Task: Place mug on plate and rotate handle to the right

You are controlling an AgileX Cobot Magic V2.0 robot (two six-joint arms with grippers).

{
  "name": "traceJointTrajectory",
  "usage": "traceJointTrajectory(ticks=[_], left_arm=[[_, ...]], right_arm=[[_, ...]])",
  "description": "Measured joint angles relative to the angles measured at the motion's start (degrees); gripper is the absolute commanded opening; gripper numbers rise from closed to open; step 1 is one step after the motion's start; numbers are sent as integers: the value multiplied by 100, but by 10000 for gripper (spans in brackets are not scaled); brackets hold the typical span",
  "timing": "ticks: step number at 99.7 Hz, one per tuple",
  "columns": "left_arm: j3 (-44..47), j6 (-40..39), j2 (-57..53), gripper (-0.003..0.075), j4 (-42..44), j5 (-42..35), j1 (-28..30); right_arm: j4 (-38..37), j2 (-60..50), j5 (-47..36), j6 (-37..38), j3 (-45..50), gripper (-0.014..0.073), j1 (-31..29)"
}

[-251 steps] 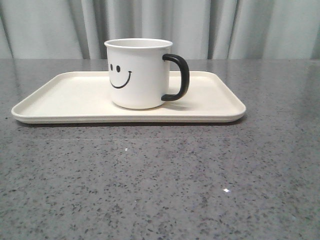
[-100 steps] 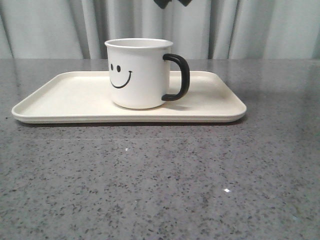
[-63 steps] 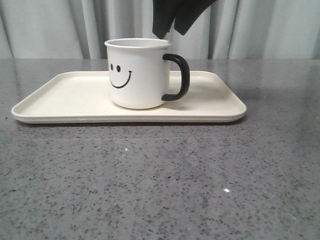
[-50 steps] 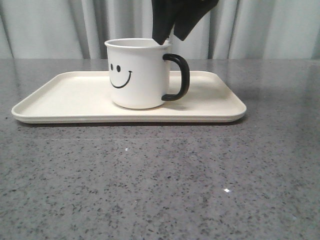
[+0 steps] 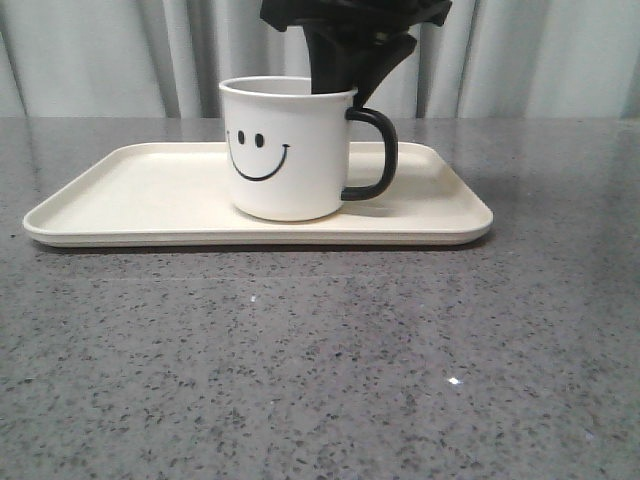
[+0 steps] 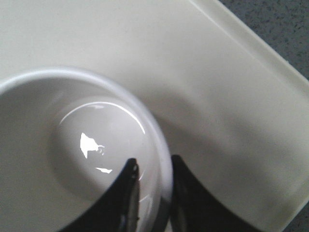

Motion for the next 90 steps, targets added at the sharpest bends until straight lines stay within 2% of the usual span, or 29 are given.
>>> traceJointTrajectory(ticks=[4, 28, 41, 68, 90], left_arm=[[0, 0, 0, -20, 0, 0, 0], [0, 0, 0, -20, 0, 0, 0], [0, 0, 0, -20, -18, 0, 0], [0, 0, 0, -20, -116, 0, 0], [0, 0, 0, -20, -130, 0, 0]], right_arm=[[0, 0, -28, 0, 0, -126, 0], [44, 0, -80, 0, -42, -120, 0], [22, 12, 18, -53, -391, -120, 0], [11, 12, 499, -771, -1862, -120, 0], [22, 12, 838, -1414, -2206, -118, 0]])
